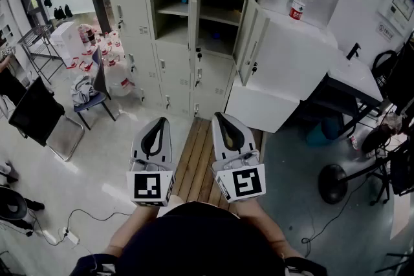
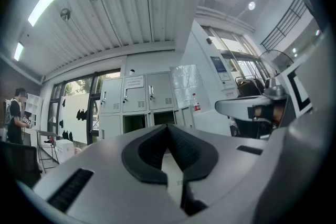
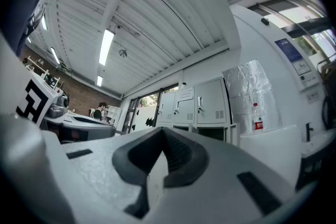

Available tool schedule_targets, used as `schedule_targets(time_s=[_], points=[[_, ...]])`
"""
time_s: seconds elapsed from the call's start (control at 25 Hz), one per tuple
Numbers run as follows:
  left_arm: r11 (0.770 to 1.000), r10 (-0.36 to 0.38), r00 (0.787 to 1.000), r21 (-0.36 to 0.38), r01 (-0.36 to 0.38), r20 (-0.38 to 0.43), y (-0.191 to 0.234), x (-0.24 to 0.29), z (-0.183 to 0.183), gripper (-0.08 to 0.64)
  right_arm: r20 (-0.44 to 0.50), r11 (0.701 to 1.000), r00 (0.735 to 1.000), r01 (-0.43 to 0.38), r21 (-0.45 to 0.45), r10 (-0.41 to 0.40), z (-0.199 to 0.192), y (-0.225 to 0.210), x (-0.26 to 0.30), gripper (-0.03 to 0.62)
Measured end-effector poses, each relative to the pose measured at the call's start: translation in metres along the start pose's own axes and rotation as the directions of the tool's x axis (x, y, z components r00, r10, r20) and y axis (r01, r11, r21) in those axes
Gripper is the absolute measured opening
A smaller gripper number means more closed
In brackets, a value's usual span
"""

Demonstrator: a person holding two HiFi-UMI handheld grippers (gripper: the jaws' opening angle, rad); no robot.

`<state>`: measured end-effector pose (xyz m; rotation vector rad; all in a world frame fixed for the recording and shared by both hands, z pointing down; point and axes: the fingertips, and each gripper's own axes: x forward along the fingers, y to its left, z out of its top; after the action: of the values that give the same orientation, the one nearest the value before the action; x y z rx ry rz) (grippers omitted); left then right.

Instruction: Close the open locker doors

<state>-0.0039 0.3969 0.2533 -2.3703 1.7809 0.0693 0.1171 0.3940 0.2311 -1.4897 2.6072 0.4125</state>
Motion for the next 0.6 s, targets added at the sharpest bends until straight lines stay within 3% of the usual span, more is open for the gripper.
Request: schedule_targets(time_s=[0.24, 0.44, 0.6], points=[[1.000, -0.018, 1.000, 0.016, 0.018, -0.012, 0.003, 0.006, -0.011, 0.003, -0.002, 0.999, 1.000, 0.005, 0.052, -0.005, -0.017, 0.004, 0.010, 0.000], [1.000, -0.024, 0.999, -0.004, 0.023, -0.039, 0.013, 0.025, -0.031, 0.003, -0.007, 0.997, 0.999, -0.037, 0.067, 0.037, -0.039, 0.006, 0.037, 0.000], [0.999, -0.033, 0.998, -0.012, 0.033, -0.051, 0.028, 0.058, -0.044, 0.003, 0.003, 0.994, 0.998, -0.064, 0.091, 0.064, -0.053, 0.000, 0.071, 0.036]])
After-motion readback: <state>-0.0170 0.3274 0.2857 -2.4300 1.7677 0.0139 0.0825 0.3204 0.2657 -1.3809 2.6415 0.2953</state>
